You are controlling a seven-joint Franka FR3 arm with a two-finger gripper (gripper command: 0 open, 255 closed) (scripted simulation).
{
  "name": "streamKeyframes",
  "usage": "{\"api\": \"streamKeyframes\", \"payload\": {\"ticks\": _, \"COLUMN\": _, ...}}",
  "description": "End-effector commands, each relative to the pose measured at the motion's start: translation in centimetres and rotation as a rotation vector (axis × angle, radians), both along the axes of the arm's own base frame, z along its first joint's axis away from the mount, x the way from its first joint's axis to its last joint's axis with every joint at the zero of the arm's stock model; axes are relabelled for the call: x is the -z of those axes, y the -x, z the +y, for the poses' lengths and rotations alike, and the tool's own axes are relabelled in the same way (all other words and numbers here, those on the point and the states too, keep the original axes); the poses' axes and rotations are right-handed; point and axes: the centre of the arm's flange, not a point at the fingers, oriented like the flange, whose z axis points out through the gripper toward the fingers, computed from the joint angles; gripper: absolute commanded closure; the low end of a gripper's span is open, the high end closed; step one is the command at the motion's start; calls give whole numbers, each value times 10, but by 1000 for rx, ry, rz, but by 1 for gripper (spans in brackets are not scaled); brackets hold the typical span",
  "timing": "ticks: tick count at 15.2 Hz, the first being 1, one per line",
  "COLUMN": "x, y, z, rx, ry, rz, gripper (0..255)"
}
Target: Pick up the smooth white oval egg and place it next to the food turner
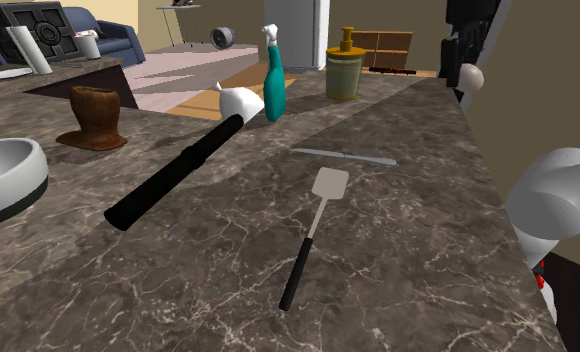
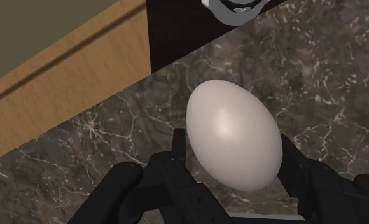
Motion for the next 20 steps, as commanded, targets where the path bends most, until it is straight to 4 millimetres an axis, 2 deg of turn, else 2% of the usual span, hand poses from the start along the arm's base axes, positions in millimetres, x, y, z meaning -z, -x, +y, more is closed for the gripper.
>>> {"api": "streamKeyframes", "payload": {"ticks": 1, "x": -1, "y": -3, "z": 28, "rx": 1, "ry": -1, "rz": 0, "gripper": 255}}
{"api": "streamKeyframes", "payload": {"ticks": 17, "x": -2, "y": -33, "z": 240, "rx": 1, "ry": -1, "rz": 0, "gripper": 255}}
{"api": "streamKeyframes", "payload": {"ticks": 20, "x": 14, "y": -33, "z": 240, "rx": 1, "ry": -1, "rz": 0, "gripper": 255}}
